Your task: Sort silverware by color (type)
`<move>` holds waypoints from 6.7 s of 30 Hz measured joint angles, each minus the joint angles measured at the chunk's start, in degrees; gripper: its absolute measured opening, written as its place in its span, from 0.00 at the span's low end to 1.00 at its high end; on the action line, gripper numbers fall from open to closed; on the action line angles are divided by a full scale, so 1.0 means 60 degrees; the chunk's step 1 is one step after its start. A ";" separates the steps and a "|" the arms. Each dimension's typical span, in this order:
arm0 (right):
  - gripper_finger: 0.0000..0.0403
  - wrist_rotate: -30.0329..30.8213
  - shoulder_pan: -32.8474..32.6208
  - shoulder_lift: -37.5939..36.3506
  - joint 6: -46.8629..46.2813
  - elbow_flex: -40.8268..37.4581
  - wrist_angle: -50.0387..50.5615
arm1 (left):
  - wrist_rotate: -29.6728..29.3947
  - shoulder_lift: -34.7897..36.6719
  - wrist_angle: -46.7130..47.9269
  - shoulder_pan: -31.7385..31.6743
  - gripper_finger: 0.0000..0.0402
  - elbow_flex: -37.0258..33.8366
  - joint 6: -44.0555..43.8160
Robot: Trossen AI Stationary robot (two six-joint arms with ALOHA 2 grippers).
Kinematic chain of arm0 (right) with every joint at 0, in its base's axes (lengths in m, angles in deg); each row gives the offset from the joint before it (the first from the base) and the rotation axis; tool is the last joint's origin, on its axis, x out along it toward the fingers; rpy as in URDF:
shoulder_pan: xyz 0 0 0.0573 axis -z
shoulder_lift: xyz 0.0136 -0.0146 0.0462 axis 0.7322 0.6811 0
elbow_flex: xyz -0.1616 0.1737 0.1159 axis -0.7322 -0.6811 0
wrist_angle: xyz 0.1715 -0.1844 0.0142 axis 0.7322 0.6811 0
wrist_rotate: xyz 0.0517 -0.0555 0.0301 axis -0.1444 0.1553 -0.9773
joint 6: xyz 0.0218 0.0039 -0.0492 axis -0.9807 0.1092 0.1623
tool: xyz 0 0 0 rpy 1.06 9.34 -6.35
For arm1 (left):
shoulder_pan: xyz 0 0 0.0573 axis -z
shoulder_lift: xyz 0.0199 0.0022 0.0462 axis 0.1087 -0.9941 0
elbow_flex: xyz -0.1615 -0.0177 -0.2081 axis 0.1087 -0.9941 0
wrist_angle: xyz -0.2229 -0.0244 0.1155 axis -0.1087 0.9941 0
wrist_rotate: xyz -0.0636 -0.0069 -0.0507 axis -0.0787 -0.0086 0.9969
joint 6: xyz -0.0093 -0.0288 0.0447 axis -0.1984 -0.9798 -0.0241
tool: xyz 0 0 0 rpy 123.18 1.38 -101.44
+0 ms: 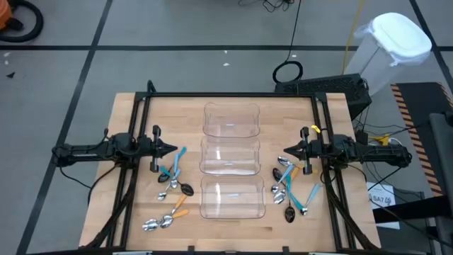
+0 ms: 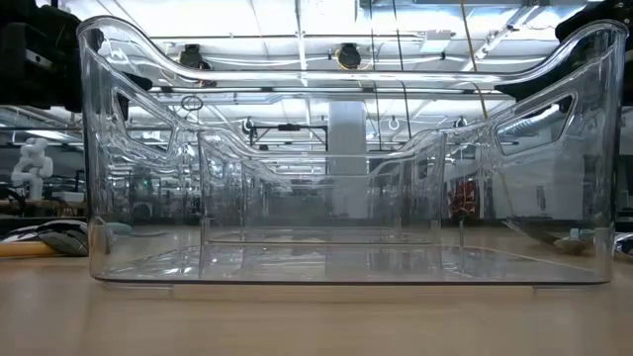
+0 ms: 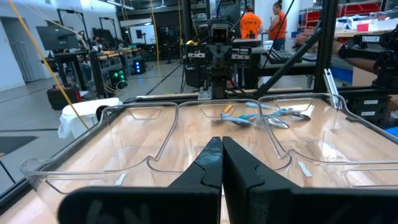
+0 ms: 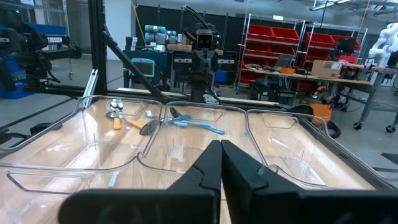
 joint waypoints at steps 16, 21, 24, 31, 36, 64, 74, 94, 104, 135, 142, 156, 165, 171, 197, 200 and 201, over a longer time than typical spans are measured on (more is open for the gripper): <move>0.00 0.0000 0.0000 0.0000 0.0003 0.0001 0.0000 | 0.0001 0.0000 0.0000 0.0000 0.00 0.0002 0.0002; 0.00 0.0000 -0.0001 0.0002 0.0001 -0.0002 0.0000 | 0.0001 0.0001 0.0000 0.0002 0.00 0.0000 0.0001; 0.00 0.0000 -0.0001 0.0000 0.0003 0.0001 0.0000 | 0.0001 0.0001 0.0002 -0.0001 0.00 0.0001 0.0002; 0.00 -0.0001 0.0002 0.0004 0.0000 -0.0003 -0.0002 | 0.0001 -0.0001 -0.0001 0.0001 0.00 0.0000 0.0002; 0.00 0.0000 -0.0001 0.0004 0.0000 0.0000 0.0000 | 0.0001 0.0001 0.0001 0.0002 0.00 0.0002 0.0000; 0.00 0.0000 0.0002 0.0000 0.0000 -0.0003 0.0000 | 0.0000 0.0000 0.0000 0.0001 0.00 0.0000 0.0000; 0.00 -0.0003 -0.0001 0.0001 0.0011 0.0089 -0.0004 | 0.0001 0.0000 0.0001 0.0002 0.00 0.0002 0.0002; 0.00 0.0000 -0.0292 0.2673 -0.0675 0.3910 0.2066 | 0.0001 0.0001 0.0002 0.0002 0.00 0.0000 0.0004; 0.00 0.0002 -0.0298 0.4854 -0.1380 0.6675 0.4412 | 0.0001 -0.0002 -0.0001 -0.0001 0.00 0.0002 0.0003; 0.00 0.0011 -0.4260 0.9158 -0.4040 0.7865 0.8608 | -0.0027 -0.0006 -0.0149 0.0034 0.00 -0.0005 -0.1862; 0.01 -0.0018 -0.5574 1.0683 -0.4014 0.7865 0.8501 | -0.1212 -0.0088 -0.0860 0.0597 0.00 -0.0005 -0.1846; 0.31 0.0004 -0.6528 1.2837 -0.2941 0.7865 0.7427 | -0.2014 -0.3596 -0.2336 0.1549 0.00 0.1697 -0.1232; 0.39 -0.0057 -0.6528 1.3804 -0.1622 0.7865 0.6623 | -0.2009 -0.8022 -0.2274 0.2202 0.00 0.4063 -0.1330; 0.37 -0.0449 -0.6531 1.4282 -0.1096 0.7865 0.6635 | -0.1999 -1.0391 -0.1068 0.2448 0.00 0.6026 -0.0815; 0.25 -0.0485 -0.6525 1.4971 0.0654 0.7882 0.6089 | -0.1991 -1.3014 0.0505 0.2702 0.00 0.8771 0.0350; 0.23 -0.0495 -0.6525 1.5290 0.0891 0.7913 0.6047 | -0.1991 -1.3011 0.0493 0.2702 0.00 0.8771 0.0305; 0.22 -0.0495 -0.6525 1.5379 0.1004 0.7912 0.6033 | -0.1991 -1.3011 0.0491 0.2702 0.00 0.8771 0.0276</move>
